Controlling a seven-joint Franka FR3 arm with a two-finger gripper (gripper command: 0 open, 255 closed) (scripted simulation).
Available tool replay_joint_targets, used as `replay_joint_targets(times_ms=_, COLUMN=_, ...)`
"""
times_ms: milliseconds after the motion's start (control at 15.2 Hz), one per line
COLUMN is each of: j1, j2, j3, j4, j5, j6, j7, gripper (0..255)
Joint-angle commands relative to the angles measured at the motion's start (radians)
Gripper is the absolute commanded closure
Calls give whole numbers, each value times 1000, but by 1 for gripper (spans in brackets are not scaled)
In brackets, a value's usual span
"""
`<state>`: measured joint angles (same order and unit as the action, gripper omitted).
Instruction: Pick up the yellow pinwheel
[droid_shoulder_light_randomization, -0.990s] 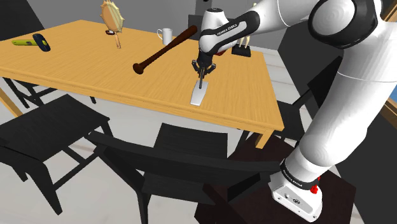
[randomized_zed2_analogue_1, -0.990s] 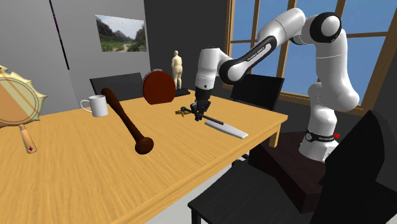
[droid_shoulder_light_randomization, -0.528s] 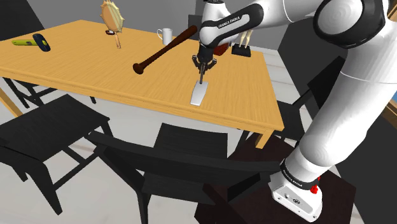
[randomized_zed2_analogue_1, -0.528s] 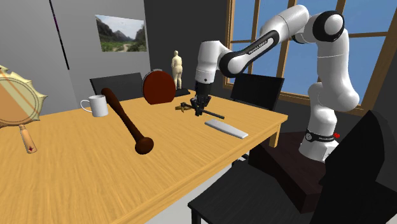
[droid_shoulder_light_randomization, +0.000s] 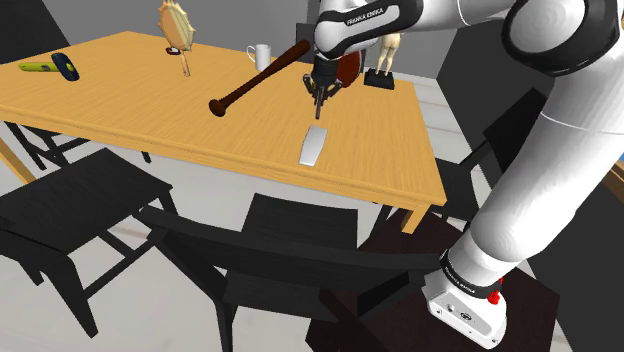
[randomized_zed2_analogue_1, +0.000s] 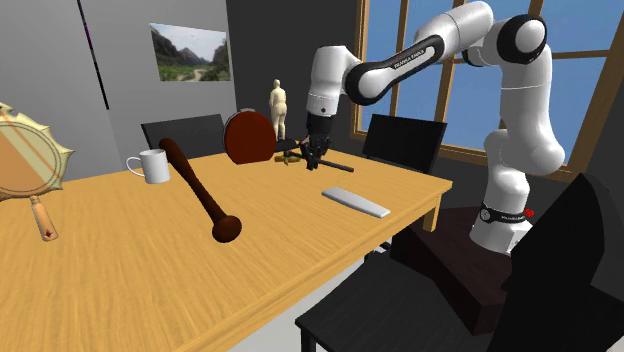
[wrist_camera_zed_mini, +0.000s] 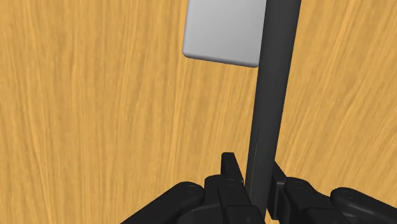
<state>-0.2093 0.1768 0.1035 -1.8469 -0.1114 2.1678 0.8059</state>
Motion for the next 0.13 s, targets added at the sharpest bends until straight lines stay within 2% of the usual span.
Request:
replay_joint_targets(times_ms=0, j1=-1, j2=-5, j3=0, j4=9, j5=2, j6=-14, j7=-3, gripper=255)
replay_joint_targets(times_ms=66, j1=-1, j2=-4, j3=0, j4=9, j5=2, j6=-14, j7=-3, gripper=255)
